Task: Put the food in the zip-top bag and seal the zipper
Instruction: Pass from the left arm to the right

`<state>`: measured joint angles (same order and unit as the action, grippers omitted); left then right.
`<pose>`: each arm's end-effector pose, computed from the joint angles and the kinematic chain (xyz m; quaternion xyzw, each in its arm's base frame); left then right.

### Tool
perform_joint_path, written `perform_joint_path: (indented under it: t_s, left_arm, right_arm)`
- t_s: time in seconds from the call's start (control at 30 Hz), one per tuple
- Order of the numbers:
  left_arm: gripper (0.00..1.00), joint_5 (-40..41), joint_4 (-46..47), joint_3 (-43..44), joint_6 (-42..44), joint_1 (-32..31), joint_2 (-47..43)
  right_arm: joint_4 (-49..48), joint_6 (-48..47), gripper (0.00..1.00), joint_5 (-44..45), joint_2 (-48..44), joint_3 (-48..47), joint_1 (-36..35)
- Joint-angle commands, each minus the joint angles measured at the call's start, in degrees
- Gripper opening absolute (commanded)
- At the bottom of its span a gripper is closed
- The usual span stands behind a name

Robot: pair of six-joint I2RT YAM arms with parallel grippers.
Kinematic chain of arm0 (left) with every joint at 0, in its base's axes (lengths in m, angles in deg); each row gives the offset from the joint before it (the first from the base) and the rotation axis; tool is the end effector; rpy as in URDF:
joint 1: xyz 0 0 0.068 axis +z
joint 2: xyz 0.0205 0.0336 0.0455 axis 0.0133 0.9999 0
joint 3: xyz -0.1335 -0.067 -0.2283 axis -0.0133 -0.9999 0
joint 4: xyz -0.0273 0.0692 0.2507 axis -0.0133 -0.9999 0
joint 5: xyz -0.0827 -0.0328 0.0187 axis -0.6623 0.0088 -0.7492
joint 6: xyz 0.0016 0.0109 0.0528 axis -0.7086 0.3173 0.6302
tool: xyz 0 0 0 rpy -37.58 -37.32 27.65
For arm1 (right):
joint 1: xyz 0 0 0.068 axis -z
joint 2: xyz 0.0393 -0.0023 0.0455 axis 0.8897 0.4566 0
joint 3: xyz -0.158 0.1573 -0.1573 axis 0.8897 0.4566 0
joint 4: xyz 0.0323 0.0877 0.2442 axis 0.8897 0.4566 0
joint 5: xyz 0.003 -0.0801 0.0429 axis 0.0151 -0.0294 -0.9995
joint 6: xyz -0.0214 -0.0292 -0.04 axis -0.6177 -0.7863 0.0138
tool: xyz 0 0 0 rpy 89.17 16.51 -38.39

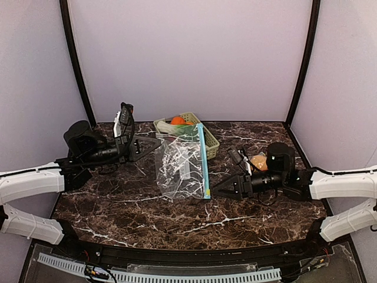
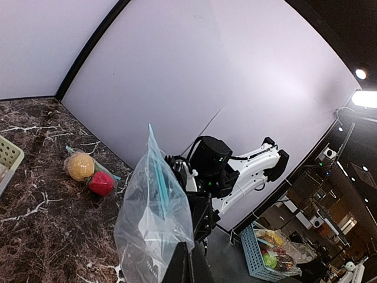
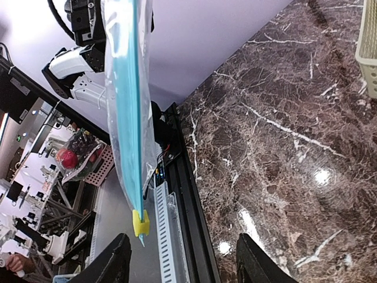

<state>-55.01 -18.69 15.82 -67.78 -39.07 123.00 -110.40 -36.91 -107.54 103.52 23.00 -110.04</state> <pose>0.1771 -0.1757 0.3243 0.2247 0.6018 -0.6436 0.4161 0.1508 0.1982 0.2373 -0.2991 0.7081 0.5906 0.2455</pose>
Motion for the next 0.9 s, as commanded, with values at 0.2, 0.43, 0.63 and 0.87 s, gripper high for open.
perform_joint_path:
  t_s: [0.2,0.43,0.63,0.87]
  left_arm:
    - [0.01,-1.06,1.40,1.62,0.33,0.29,-0.59]
    - [0.01,-0.89,1.52,1.16,0.07,0.28,-0.75]
    - [0.01,-0.71,1.45,0.73,-0.04,0.29,-0.83]
    - [0.01,-0.49,1.37,-0.06,-0.11,0.28,-0.84]
  right_arm:
    - [-4.43,0.58,0.48,-2.32,2.72,-3.23,-3.65]
    - [-3.95,0.48,0.34,-1.67,3.08,-3.46,-4.30]
    - [-5.35,1.16,0.23,-1.36,3.35,-3.46,-4.56]
    - [-7.16,2.24,0.12,-1.35,3.78,-3.17,-4.74]
